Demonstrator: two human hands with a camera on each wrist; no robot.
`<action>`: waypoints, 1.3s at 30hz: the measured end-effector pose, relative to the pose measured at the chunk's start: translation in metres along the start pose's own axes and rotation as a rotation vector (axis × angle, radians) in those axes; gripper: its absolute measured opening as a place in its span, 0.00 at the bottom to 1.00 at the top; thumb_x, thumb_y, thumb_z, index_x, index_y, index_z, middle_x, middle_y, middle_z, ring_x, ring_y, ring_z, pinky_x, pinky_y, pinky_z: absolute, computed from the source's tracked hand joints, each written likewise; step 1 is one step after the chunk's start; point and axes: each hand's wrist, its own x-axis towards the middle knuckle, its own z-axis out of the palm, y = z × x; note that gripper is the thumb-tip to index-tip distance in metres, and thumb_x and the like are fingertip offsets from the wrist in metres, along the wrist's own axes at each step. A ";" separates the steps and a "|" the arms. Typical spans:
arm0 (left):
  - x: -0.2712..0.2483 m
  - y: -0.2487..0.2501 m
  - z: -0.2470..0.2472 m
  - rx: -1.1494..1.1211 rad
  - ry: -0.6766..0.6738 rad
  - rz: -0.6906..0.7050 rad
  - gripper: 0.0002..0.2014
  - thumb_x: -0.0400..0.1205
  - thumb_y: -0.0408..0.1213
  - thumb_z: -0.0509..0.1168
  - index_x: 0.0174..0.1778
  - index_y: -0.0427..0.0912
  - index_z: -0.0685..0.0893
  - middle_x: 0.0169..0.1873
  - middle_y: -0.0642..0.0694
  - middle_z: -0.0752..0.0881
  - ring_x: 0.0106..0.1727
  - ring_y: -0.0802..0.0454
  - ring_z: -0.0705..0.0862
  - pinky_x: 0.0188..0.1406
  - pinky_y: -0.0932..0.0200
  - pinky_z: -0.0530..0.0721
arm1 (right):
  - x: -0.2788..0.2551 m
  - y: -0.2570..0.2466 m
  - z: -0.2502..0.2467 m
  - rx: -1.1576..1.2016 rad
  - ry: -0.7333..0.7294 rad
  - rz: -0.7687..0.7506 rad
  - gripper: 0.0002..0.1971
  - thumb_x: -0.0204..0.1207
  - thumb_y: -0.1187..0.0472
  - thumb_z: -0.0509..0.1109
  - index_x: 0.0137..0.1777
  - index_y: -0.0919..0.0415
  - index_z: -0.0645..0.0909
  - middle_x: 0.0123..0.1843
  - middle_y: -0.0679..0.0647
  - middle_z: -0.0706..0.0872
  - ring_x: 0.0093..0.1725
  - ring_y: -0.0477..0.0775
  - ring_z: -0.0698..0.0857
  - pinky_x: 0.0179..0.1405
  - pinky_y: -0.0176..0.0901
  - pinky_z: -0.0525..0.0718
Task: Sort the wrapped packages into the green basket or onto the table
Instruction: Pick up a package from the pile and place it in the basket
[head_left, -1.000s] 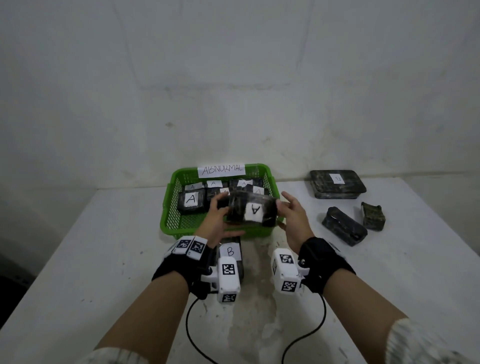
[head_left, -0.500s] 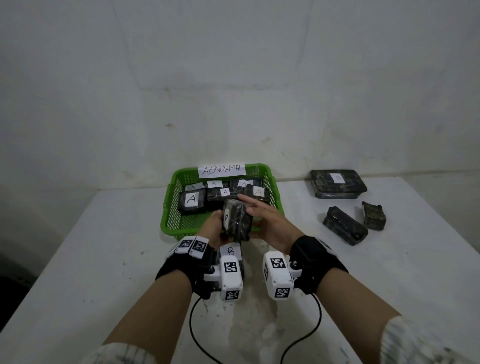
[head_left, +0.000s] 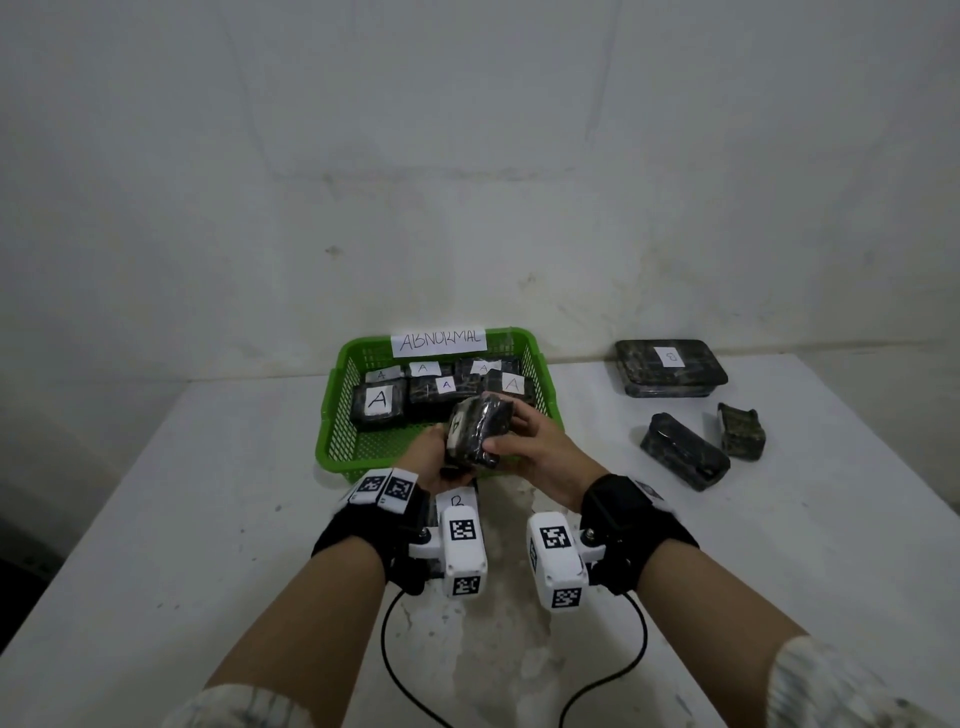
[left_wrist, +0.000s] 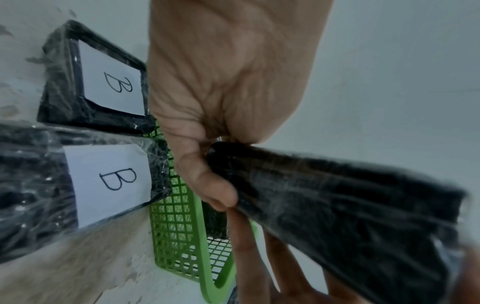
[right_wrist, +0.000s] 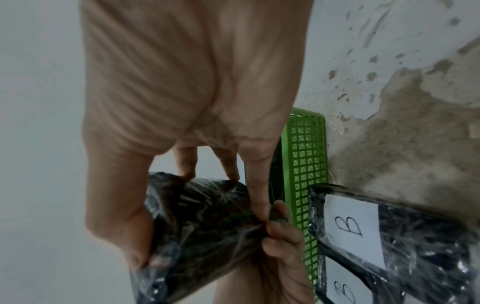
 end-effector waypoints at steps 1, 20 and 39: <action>-0.002 0.001 0.000 -0.001 -0.003 0.004 0.14 0.88 0.38 0.46 0.53 0.38 0.76 0.41 0.38 0.80 0.37 0.47 0.80 0.22 0.60 0.83 | 0.001 0.001 0.001 -0.009 0.013 -0.003 0.31 0.70 0.78 0.73 0.72 0.58 0.75 0.72 0.64 0.75 0.62 0.61 0.84 0.54 0.54 0.88; -0.020 0.045 -0.043 0.269 -0.087 0.158 0.21 0.81 0.36 0.65 0.68 0.37 0.71 0.63 0.35 0.80 0.58 0.37 0.83 0.48 0.49 0.87 | 0.051 0.000 0.006 0.379 0.354 0.180 0.21 0.81 0.65 0.65 0.73 0.60 0.67 0.70 0.69 0.75 0.61 0.73 0.81 0.38 0.68 0.87; 0.042 0.010 -0.132 0.639 0.610 0.095 0.25 0.85 0.40 0.57 0.78 0.37 0.63 0.74 0.31 0.69 0.73 0.34 0.69 0.70 0.48 0.67 | 0.156 0.043 0.047 -0.506 0.378 0.390 0.20 0.82 0.58 0.67 0.33 0.52 0.60 0.31 0.54 0.73 0.32 0.54 0.76 0.45 0.49 0.80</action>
